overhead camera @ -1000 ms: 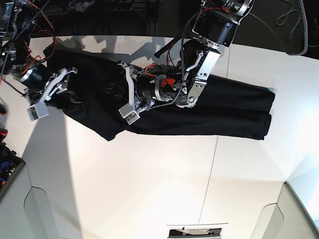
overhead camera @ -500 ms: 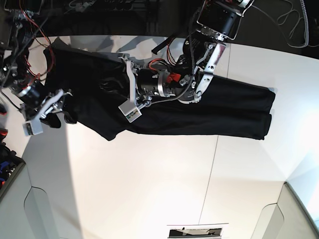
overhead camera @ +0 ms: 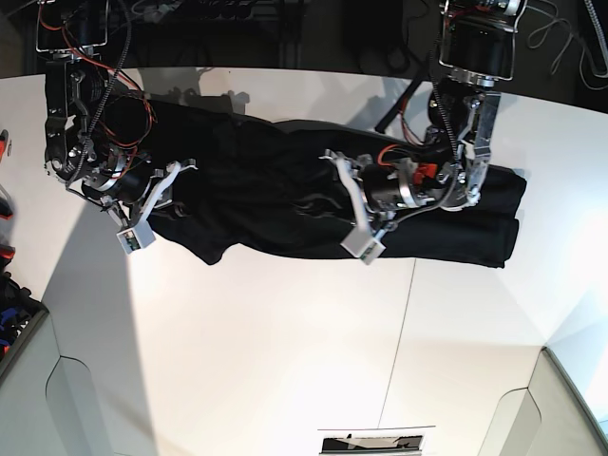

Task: Layout the t-shirt on the table in an organized manner, then fold the t-shirt properly
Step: 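Fold the shirt lengthwise with both grippers, lifting the edge over, then hold both ends of the folded shirt and pull them apart to smooth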

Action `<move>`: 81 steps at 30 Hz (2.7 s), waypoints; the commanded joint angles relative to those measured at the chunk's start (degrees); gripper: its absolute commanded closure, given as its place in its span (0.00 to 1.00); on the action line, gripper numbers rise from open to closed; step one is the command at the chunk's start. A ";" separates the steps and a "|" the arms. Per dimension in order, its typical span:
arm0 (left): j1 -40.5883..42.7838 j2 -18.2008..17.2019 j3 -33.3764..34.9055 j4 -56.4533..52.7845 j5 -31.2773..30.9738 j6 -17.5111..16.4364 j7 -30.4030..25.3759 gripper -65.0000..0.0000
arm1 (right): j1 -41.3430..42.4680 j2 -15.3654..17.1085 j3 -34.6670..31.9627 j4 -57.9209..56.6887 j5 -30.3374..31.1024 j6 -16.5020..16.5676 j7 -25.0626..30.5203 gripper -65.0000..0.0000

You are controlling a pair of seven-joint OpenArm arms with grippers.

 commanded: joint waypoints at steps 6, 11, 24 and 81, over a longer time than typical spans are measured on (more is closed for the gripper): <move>0.85 -4.81 -1.57 0.52 5.16 -0.52 -8.15 0.72 | 1.14 0.17 0.33 5.88 0.81 0.26 -1.46 1.00; 1.81 -7.04 -1.62 -1.97 7.52 -0.52 -10.40 0.72 | 0.31 0.22 0.33 13.07 3.04 0.28 -6.51 1.00; 1.81 -8.11 -15.61 -3.10 -5.33 -0.52 -7.30 0.69 | -12.20 0.20 0.33 21.03 4.11 0.31 -8.28 1.00; 0.52 -16.72 -28.63 -29.46 -1.09 -0.52 -14.97 0.40 | -14.03 1.31 4.55 4.00 3.82 0.33 -1.92 1.00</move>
